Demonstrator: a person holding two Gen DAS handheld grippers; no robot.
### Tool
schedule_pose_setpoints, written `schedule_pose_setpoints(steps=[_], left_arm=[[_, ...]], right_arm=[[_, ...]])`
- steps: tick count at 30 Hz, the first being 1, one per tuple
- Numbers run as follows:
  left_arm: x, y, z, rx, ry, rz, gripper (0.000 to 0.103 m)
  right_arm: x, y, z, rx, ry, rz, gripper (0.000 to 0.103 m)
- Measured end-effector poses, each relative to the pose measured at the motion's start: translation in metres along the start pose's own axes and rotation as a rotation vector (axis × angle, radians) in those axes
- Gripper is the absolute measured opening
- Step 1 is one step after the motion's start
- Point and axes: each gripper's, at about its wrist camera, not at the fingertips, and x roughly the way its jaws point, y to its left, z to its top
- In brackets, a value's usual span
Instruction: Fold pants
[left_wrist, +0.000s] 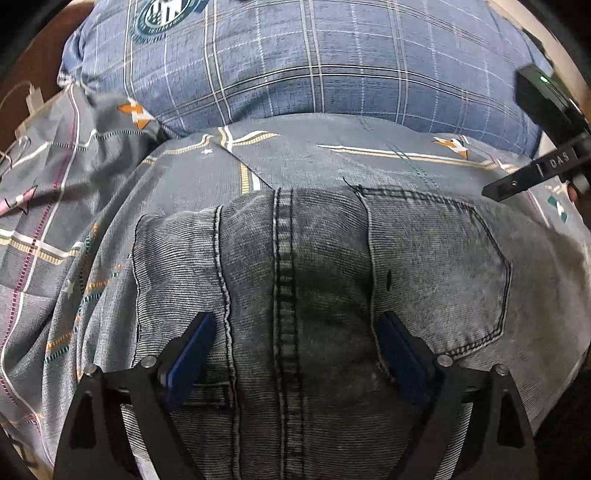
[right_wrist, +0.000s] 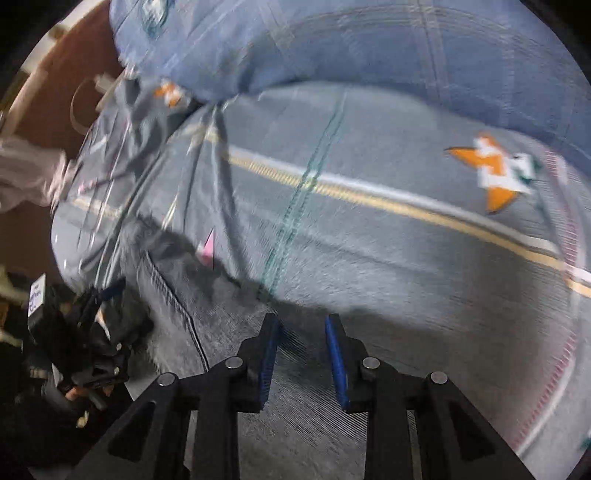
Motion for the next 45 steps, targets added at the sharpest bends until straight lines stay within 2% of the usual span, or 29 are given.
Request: schedule_pose_setpoints(steps=[3,6,10,14,17,21,23,26,30,32,33,35,36,37,38,40,42,45], left_arm=[[0.003,0.003,-0.003,-0.009,-0.023,-0.004,0.092],[0.002,0.004,-0.004,0.0,-0.04,-0.006,0.092],[0.001,0.008,-0.003,0.005,-0.061,-0.015,0.093],[0.001,0.005,-0.003,0.015,-0.082,-0.014,0.093],[0.0,0.005,-0.003,0.016,-0.091,-0.015,0.093],[0.0,0.006,-0.004,0.021,-0.098,-0.018,0.094],[0.0,0.006,-0.004,0.022,-0.101,-0.02,0.094],[0.0,0.006,-0.005,0.024,-0.106,-0.021,0.094],[0.0,0.006,-0.005,0.026,-0.109,-0.023,0.094],[0.0,0.006,-0.005,0.025,-0.108,-0.023,0.094],[0.0,0.006,-0.005,0.027,-0.11,-0.024,0.094],[0.0,0.007,-0.005,0.028,-0.111,-0.026,0.094],[-0.001,0.007,-0.006,0.03,-0.113,-0.027,0.095],[0.0,0.007,-0.006,0.03,-0.114,-0.026,0.095],[0.0,0.007,-0.006,0.031,-0.116,-0.026,0.095],[-0.001,0.007,-0.006,0.031,-0.117,-0.026,0.095],[0.0,0.007,-0.006,0.03,-0.116,-0.027,0.095],[0.0,0.007,-0.006,0.03,-0.117,-0.026,0.095]], right_arm=[[0.008,0.013,-0.001,-0.074,0.022,0.045,0.029],[0.013,0.03,-0.005,-0.156,0.023,0.01,0.02],[0.001,0.052,-0.018,-0.226,-0.02,-0.049,0.02],[-0.019,0.064,-0.032,-0.255,-0.046,-0.054,0.022],[-0.026,0.058,-0.034,-0.23,-0.045,-0.081,0.03],[-0.014,0.056,-0.037,-0.212,0.018,-0.098,0.051],[-0.012,0.061,-0.042,-0.234,0.031,-0.107,0.052],[-0.022,0.06,-0.041,-0.216,0.002,-0.055,0.052],[-0.038,0.036,-0.015,-0.144,-0.069,-0.043,0.058],[-0.03,0.02,0.001,-0.1,-0.031,-0.011,0.058],[-0.02,0.012,0.007,-0.08,0.015,0.013,0.058],[-0.008,0.011,0.01,-0.082,0.077,0.038,0.046],[-0.004,0.014,0.009,-0.091,0.101,0.056,0.035],[-0.001,0.021,0.006,-0.118,0.123,0.055,0.03],[-0.001,0.026,0.003,-0.141,0.137,0.038,0.027],[-0.003,0.037,-0.002,-0.191,0.146,-0.017,0.01],[-0.011,0.045,-0.004,-0.219,0.114,-0.085,0.005],[-0.027,0.068,-0.003,-0.293,0.035,-0.214,0.004]])
